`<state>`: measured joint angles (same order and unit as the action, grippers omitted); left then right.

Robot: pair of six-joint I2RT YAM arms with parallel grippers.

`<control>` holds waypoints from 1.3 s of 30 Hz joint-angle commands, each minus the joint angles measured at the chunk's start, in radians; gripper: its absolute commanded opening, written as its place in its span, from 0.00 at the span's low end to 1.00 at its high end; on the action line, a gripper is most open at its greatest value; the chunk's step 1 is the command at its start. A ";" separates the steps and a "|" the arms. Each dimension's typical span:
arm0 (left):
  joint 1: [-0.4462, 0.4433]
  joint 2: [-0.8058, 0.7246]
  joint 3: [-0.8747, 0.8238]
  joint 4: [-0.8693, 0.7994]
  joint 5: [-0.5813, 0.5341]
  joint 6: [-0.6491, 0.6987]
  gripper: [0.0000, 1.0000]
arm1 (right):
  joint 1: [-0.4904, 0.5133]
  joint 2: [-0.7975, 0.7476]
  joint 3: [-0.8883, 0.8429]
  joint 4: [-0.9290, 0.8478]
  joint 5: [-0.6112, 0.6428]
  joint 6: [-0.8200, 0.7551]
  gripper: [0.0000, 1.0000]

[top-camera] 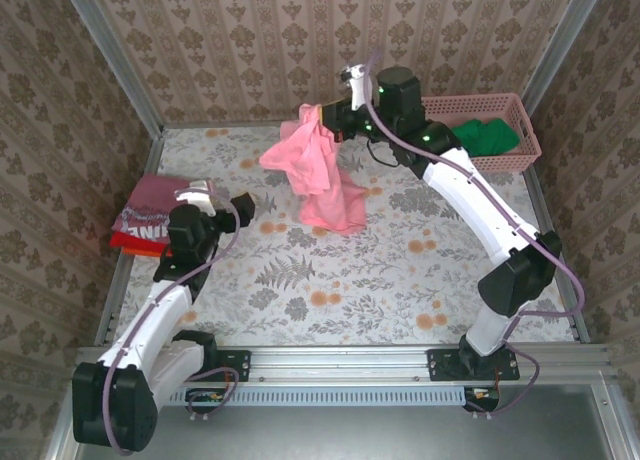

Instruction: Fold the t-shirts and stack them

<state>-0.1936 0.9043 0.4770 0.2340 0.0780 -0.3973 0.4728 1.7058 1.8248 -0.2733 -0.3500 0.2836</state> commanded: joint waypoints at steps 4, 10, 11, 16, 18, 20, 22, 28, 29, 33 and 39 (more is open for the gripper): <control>0.015 -0.015 -0.029 -0.031 0.006 -0.010 1.00 | -0.189 -0.106 -0.227 0.160 0.053 0.319 0.00; 0.005 0.052 -0.019 0.006 0.056 -0.021 1.00 | -0.322 -0.126 -0.435 0.136 0.134 0.352 0.00; -0.005 0.072 -0.014 0.012 0.060 -0.023 1.00 | -0.344 -0.128 -0.473 0.143 0.157 0.349 0.00; -0.080 0.193 0.012 0.043 0.038 -0.055 1.00 | -0.438 -0.111 -0.578 0.134 0.218 0.325 0.20; -0.121 0.251 0.035 0.048 0.021 -0.071 1.00 | -0.450 -0.131 -0.602 0.113 0.284 0.295 0.57; -0.183 0.316 0.071 0.048 -0.008 -0.075 1.00 | -0.449 -0.169 -0.632 0.102 0.367 0.252 0.77; -0.242 0.387 0.113 0.049 -0.025 -0.069 1.00 | -0.449 -0.213 -0.662 0.096 0.451 0.228 0.83; -0.415 0.661 0.312 0.058 -0.057 -0.032 0.97 | -0.448 -0.307 -0.751 0.134 0.448 0.179 0.84; -0.436 0.712 0.360 0.045 -0.049 -0.035 0.97 | -0.447 -0.307 -0.763 0.135 0.426 0.177 0.84; -0.487 0.886 0.525 -0.009 -0.031 -0.106 0.93 | -0.447 -0.350 -0.805 0.133 0.395 0.169 0.84; -0.513 1.057 0.650 -0.005 0.046 -0.227 0.80 | -0.450 -0.375 -0.864 0.112 0.376 0.159 0.86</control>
<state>-0.7006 1.9198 1.0840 0.2527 0.0765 -0.5514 0.0204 1.3621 0.9874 -0.1486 0.0467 0.4664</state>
